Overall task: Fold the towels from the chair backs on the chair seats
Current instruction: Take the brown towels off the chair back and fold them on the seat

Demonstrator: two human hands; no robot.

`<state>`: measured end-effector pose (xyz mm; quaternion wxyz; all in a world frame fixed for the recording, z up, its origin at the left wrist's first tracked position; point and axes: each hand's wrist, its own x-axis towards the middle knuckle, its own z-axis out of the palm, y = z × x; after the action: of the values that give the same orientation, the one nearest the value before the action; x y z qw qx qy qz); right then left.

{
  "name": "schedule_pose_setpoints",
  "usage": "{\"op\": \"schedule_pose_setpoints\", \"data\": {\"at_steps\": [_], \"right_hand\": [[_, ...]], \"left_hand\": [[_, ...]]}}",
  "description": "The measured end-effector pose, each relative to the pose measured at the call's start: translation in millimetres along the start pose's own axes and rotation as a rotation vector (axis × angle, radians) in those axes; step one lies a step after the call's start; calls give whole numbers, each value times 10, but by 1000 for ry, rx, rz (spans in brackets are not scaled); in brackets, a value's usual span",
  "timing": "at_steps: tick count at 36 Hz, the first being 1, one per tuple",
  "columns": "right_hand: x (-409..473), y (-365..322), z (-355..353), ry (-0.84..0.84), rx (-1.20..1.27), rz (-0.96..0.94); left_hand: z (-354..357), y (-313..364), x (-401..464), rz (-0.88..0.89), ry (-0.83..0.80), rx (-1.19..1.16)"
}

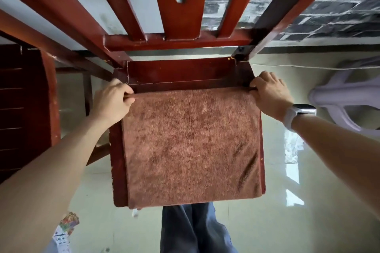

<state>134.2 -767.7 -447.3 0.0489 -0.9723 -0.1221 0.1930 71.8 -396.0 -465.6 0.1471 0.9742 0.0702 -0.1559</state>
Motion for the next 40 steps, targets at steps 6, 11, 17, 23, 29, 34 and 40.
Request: {"op": "schedule_pose_setpoints", "data": {"at_steps": [6, 11, 17, 23, 29, 34, 40], "right_hand": [[98, -33, -225, 151, 120, 129], [176, -142, -381, 211, 217, 205], [-307, -457, -197, 317, 201, 68], [-824, -856, 375, 59, 111, -236], [-943, -502, 797, 7, -17, -235], [-904, 149, 764, 32, 61, 133], [-676, 376, 454, 106, 197, 320]], "left_hand": [[-216, 83, 40, -74, 229, -12], [-393, 207, 42, -95, 362, -13], [-150, 306, -269, -102, 286, 28], [437, 515, -715, 92, 50, 56], [715, 417, -806, 31, 23, 121], [715, 405, -813, 44, 23, 121], [478, 489, -647, 32, 78, 70]]}}
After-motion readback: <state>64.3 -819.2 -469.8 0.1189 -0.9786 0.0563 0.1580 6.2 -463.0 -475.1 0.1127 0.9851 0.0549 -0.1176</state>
